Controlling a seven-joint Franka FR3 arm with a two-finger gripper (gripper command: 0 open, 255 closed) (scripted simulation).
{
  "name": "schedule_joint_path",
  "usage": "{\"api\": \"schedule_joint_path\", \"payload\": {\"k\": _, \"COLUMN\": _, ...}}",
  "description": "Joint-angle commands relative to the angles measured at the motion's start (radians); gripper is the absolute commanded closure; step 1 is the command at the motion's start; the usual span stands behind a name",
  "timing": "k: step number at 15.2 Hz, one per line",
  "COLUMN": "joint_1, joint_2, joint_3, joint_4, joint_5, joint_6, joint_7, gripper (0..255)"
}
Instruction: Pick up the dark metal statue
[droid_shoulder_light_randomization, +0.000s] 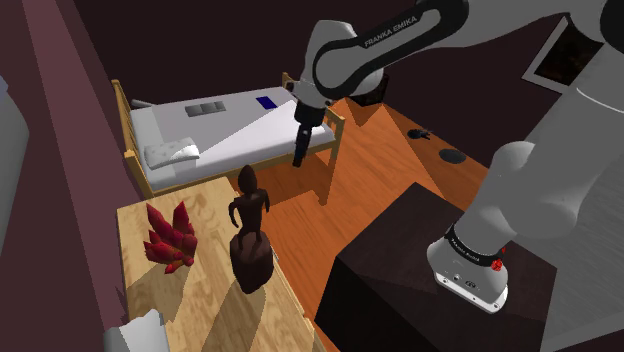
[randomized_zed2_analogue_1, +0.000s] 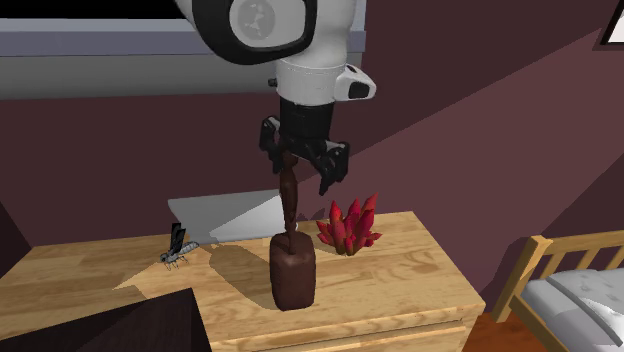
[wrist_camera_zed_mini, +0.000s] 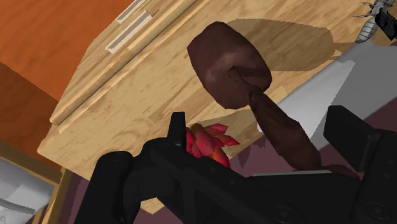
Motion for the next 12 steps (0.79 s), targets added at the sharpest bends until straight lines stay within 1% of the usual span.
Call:
{"api": "schedule_joint_path", "payload": {"k": 1, "joint_1": 0.018, "joint_2": 0.058, "joint_3": 0.013, "joint_4": 0.033, "joint_5": 0.036, "joint_6": 0.030, "joint_7": -0.062, "gripper": 0}}
{"api": "schedule_joint_path", "payload": {"k": 9, "joint_1": 0.076, "joint_2": 0.253, "joint_3": 0.101, "joint_4": 0.159, "joint_5": 0.147, "joint_6": 0.124, "joint_7": -0.264, "gripper": 0}}
{"api": "schedule_joint_path", "payload": {"k": 12, "joint_1": 0.078, "joint_2": 0.286, "joint_3": 0.112, "joint_4": 0.166, "joint_5": 0.163, "joint_6": 0.151, "joint_7": -0.291, "gripper": 0}}
